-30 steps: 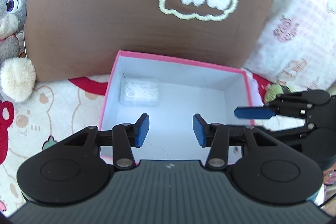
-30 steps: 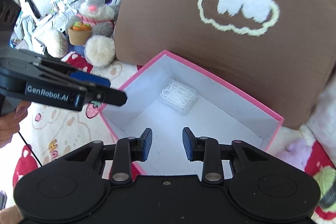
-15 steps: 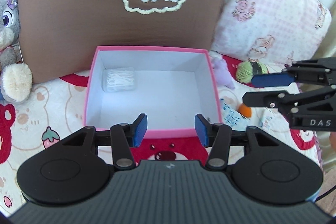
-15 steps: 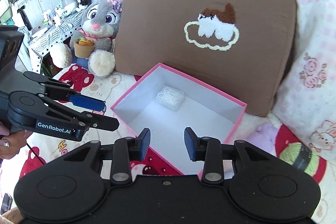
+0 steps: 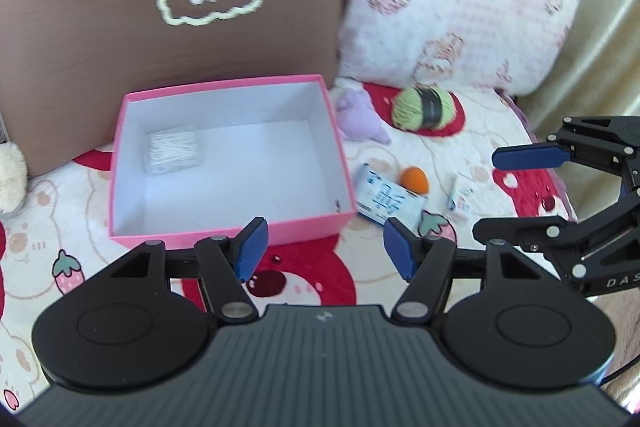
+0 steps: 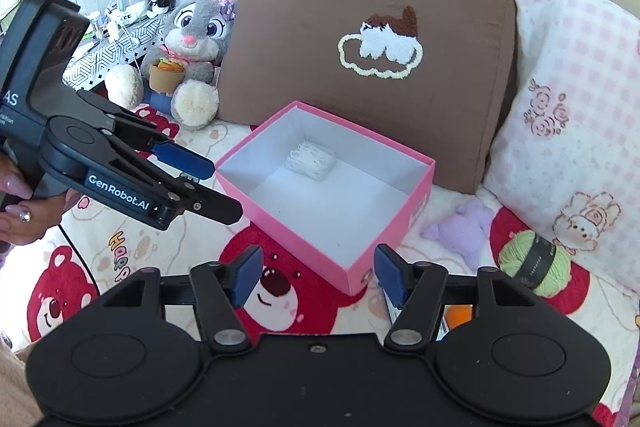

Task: Organize objects
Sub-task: 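Lift the right gripper out of the pink box, then move the right gripper to the blue-and-white wet-wipe pack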

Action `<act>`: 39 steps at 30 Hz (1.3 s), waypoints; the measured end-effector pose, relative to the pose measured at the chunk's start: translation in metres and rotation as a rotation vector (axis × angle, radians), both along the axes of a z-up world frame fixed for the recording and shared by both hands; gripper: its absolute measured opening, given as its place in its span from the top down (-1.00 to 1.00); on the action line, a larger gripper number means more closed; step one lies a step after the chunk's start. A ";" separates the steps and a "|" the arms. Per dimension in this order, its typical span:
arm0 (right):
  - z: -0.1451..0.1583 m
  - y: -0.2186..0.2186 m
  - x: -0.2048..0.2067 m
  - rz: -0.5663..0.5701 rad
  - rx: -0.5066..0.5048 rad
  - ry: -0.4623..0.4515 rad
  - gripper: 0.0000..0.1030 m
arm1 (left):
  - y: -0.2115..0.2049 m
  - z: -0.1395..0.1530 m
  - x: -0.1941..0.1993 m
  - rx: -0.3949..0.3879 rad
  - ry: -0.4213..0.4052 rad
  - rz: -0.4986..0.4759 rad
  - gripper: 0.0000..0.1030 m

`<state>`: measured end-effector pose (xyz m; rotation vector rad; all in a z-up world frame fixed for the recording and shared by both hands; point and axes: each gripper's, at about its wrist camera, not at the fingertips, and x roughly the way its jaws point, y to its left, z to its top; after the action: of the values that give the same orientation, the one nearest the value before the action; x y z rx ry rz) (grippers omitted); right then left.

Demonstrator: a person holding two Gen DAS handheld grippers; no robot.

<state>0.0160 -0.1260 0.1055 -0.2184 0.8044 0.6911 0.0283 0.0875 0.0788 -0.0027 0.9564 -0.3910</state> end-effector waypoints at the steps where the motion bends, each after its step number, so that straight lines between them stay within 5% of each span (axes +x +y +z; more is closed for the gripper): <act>1: -0.001 -0.005 -0.003 -0.002 0.001 0.003 -0.37 | -0.004 0.000 -0.001 0.005 0.001 -0.010 -0.27; 7: -0.016 -0.025 -0.016 0.013 -0.038 -0.006 -0.64 | -0.031 -0.006 -0.006 0.032 -0.020 -0.074 -0.42; 19: -0.070 -0.046 -0.020 -0.007 -0.052 0.032 -0.65 | -0.072 -0.056 0.004 0.070 0.034 -0.125 -0.53; 30: -0.115 -0.052 -0.008 0.011 -0.113 -0.085 -0.65 | -0.105 -0.098 0.017 -0.028 -0.002 -0.172 -0.62; 39: -0.153 -0.054 0.007 0.043 -0.209 -0.208 -0.64 | -0.122 -0.151 0.048 -0.108 0.089 -0.131 -0.59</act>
<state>0.0230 -0.1803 -0.0475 -0.4899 0.6736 0.6126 0.0766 -0.0342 -0.0719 -0.0560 1.0251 -0.5672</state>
